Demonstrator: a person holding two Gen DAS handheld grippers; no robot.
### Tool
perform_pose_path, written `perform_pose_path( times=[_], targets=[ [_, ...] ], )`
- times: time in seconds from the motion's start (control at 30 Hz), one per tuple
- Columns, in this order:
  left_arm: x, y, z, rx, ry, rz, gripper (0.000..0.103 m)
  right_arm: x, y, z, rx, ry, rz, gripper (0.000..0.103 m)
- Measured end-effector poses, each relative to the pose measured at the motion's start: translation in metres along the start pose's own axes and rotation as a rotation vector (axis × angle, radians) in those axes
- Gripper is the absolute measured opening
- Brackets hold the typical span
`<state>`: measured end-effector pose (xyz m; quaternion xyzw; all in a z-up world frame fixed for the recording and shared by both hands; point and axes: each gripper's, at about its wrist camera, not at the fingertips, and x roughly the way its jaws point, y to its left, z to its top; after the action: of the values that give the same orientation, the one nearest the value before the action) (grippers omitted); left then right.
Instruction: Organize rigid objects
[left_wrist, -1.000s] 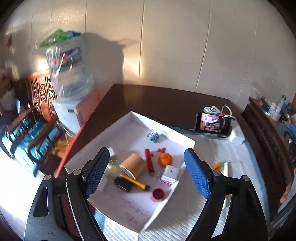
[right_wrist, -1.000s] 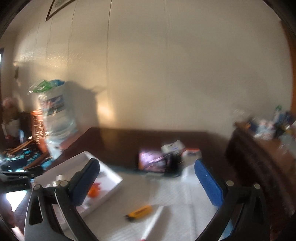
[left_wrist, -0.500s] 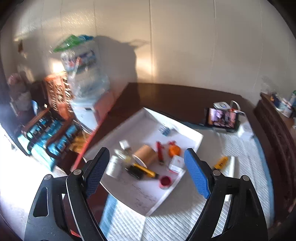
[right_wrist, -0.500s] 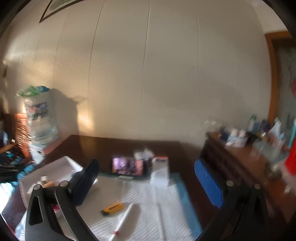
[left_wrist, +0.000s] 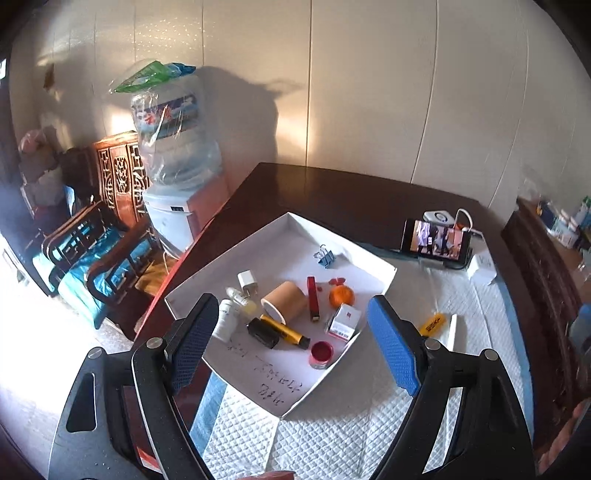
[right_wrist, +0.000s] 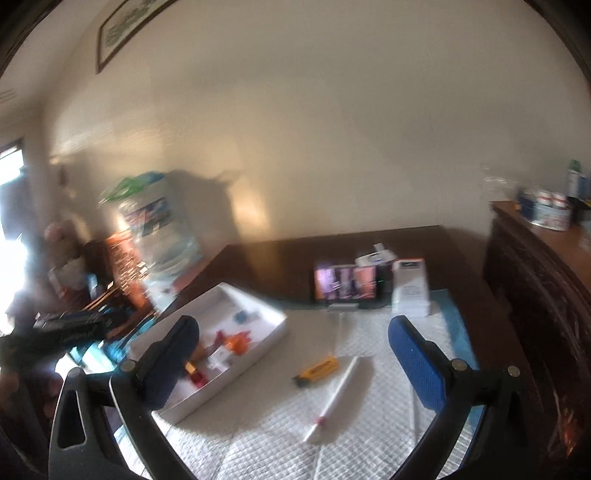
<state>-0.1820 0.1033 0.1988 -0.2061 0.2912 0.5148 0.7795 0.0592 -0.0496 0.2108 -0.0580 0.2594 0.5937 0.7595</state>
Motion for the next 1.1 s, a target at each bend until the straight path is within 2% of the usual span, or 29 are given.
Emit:
perform_pose_path(
  times=[0.13, 0.3, 0.4, 0.53, 1.1],
  targets=[
    [0.003, 0.003, 0.000, -0.001, 0.012, -0.001, 0.084, 0.003, 0.009, -0.003, -0.033, 0.019, 0.002, 0.103],
    [0.005, 0.006, 0.001, -0.011, 0.019, -0.008, 0.084, 0.005, 0.005, -0.003, -0.009, 0.027, -0.008, 0.103],
    [0.013, 0.006, 0.001, -0.008, 0.050, 0.034, 0.084, 0.006, 0.004, -0.003, -0.003, 0.034, -0.014, 0.103],
    [0.022, 0.007, -0.003, -0.017, 0.099, 0.030, 0.084, 0.006, 0.005, -0.004, -0.006, 0.039, -0.017, 0.103],
    [0.022, 0.004, -0.003, -0.007, 0.100, 0.011, 0.084, 0.009, 0.001, -0.006, 0.016, 0.063, -0.023, 0.103]
  ],
)
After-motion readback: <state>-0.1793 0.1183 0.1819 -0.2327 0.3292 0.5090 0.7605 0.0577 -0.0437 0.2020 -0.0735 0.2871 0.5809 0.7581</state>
